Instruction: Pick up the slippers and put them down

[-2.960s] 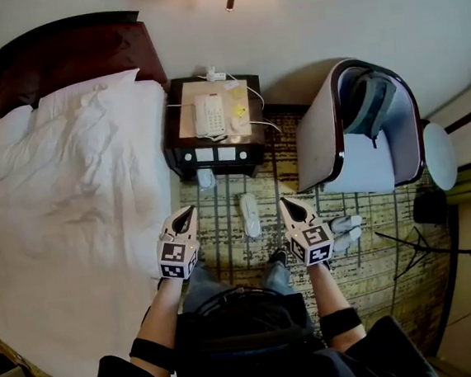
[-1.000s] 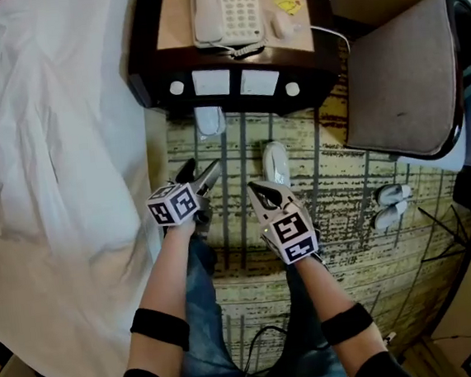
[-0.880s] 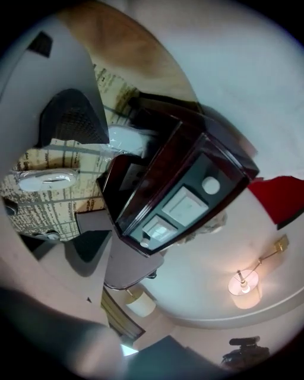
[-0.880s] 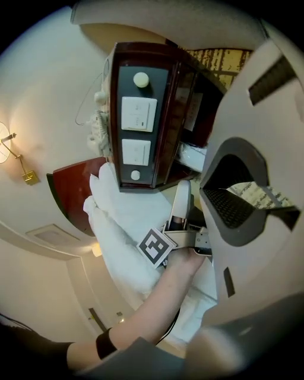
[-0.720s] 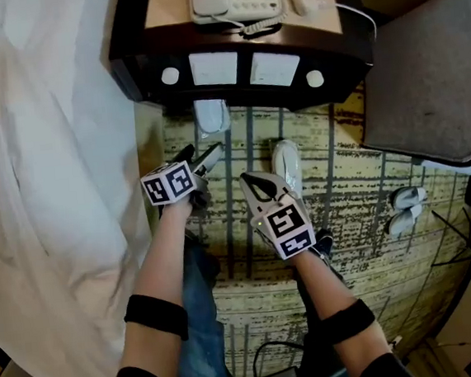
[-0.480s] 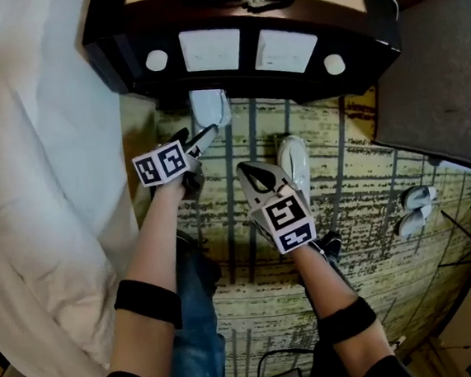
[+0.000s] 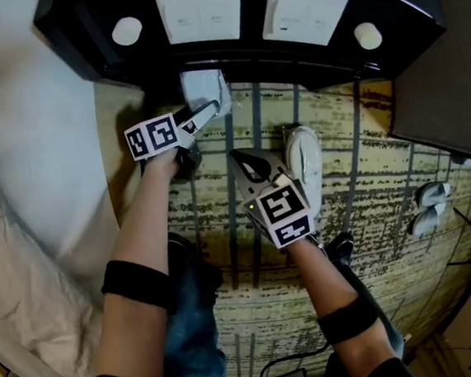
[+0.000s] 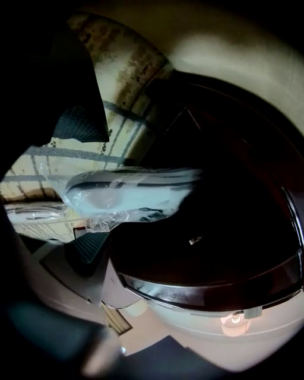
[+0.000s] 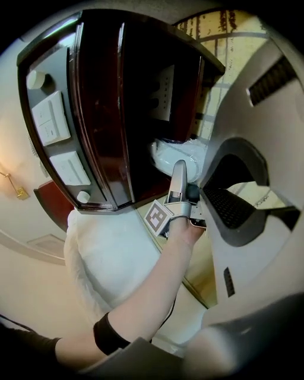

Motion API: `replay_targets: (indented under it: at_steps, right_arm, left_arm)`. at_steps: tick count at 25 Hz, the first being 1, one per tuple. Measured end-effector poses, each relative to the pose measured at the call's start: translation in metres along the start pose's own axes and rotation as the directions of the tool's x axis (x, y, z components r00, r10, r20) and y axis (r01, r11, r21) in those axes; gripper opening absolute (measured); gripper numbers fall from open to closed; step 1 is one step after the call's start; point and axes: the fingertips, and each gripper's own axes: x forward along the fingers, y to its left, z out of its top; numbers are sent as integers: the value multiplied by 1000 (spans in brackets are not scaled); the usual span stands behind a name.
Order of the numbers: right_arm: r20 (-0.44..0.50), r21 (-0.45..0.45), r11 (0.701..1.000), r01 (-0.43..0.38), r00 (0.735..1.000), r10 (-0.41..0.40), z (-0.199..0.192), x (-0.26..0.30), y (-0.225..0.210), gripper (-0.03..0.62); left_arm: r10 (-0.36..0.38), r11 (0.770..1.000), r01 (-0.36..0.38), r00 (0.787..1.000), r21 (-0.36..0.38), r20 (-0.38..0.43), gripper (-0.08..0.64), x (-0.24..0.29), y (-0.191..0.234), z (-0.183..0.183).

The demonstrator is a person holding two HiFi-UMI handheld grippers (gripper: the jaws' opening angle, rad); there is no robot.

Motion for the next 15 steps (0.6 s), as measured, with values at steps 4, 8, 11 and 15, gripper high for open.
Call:
replay_targets:
  at_steps: [4, 8, 11, 15]
  right_arm:
    - [-7, -4, 1000, 4, 1000, -4, -11, 3, -8, 0]
    - [-14, 9, 1000, 17, 1000, -16, -21, 3, -16, 0]
    - [-16, 12, 1000, 17, 1000, -17, -25, 1, -18, 0]
    - [-22, 14, 1000, 12, 1000, -12, -29, -2, -17, 0]
  left_arm:
    - [-78, 997, 78, 997, -11, -27, 465, 14, -3, -4]
    - [-119, 993, 118, 993, -31, -13, 426, 19, -4, -4]
    - [-119, 993, 119, 992, -16, -33, 190, 20, -4, -9]
    - [-182, 983, 182, 983, 4, -26, 123, 18, -18, -10]
